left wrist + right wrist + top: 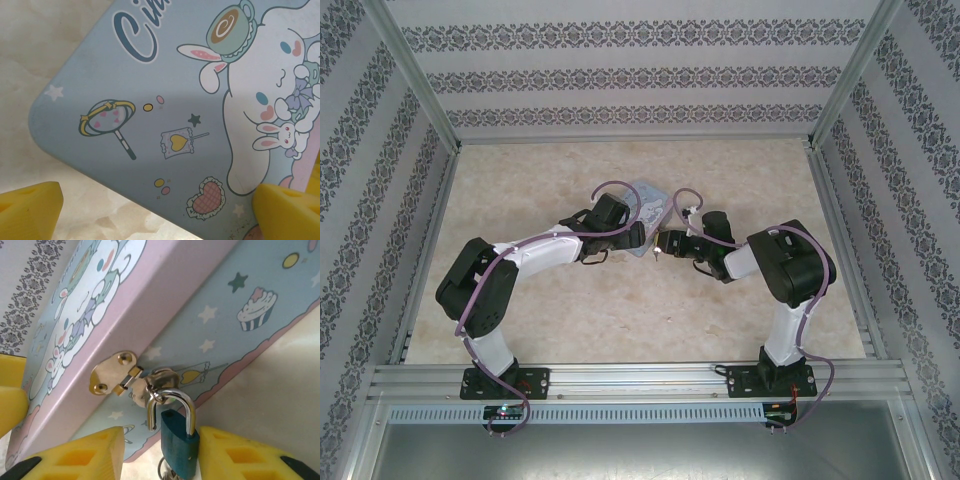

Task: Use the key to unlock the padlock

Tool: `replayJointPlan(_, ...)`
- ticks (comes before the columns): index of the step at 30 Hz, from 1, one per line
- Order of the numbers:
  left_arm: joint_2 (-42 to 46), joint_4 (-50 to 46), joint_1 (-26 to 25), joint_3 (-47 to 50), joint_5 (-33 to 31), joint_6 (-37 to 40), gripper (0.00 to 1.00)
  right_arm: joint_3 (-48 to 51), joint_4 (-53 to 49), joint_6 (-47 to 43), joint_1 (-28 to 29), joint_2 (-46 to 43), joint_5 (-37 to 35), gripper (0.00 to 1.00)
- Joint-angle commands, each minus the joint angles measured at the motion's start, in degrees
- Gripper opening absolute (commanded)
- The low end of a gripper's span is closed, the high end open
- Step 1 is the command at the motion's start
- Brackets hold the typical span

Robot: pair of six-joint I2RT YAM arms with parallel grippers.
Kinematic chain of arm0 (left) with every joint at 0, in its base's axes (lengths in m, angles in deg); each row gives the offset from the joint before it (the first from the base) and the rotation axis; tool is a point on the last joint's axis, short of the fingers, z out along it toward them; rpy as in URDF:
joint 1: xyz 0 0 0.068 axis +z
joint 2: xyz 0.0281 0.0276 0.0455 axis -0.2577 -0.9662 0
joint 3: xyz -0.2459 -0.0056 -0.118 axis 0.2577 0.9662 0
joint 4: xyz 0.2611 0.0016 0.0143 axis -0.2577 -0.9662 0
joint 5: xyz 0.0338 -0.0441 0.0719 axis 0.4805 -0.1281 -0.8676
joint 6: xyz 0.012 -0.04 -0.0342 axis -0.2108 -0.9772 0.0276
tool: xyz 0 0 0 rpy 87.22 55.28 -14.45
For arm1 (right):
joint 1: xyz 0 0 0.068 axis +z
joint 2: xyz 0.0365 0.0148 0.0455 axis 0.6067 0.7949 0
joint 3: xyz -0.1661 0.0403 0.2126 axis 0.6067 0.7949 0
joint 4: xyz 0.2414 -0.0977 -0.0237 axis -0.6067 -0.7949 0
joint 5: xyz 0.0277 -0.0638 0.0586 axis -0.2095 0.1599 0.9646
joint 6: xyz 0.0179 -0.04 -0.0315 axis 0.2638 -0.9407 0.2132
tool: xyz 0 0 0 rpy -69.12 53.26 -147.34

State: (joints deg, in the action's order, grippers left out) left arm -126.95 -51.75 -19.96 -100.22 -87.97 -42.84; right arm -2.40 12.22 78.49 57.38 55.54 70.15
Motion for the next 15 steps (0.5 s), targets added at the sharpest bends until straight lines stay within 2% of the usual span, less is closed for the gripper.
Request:
replayJointPlan(1, -4.0, -9.2, -0.8, 2.4, -0.3, 1.1, 0.98, 3.1, -8.4, 0.2, 1.2, 2.5, 2.0, 0.41)
replayJointPlan(10, -4.1, -9.1, -0.8, 2.2, -0.2, 1.1, 0.98, 4.0, -8.0, 0.7, 1.3, 3.2, 0.6, 0.3)
replayJointPlan(15, -4.2, -8.9, -0.8, 2.3, 0.0, 0.8, 0.98, 4.2, -7.2, 1.7, 1.1, 3.8, -0.4, 0.19)
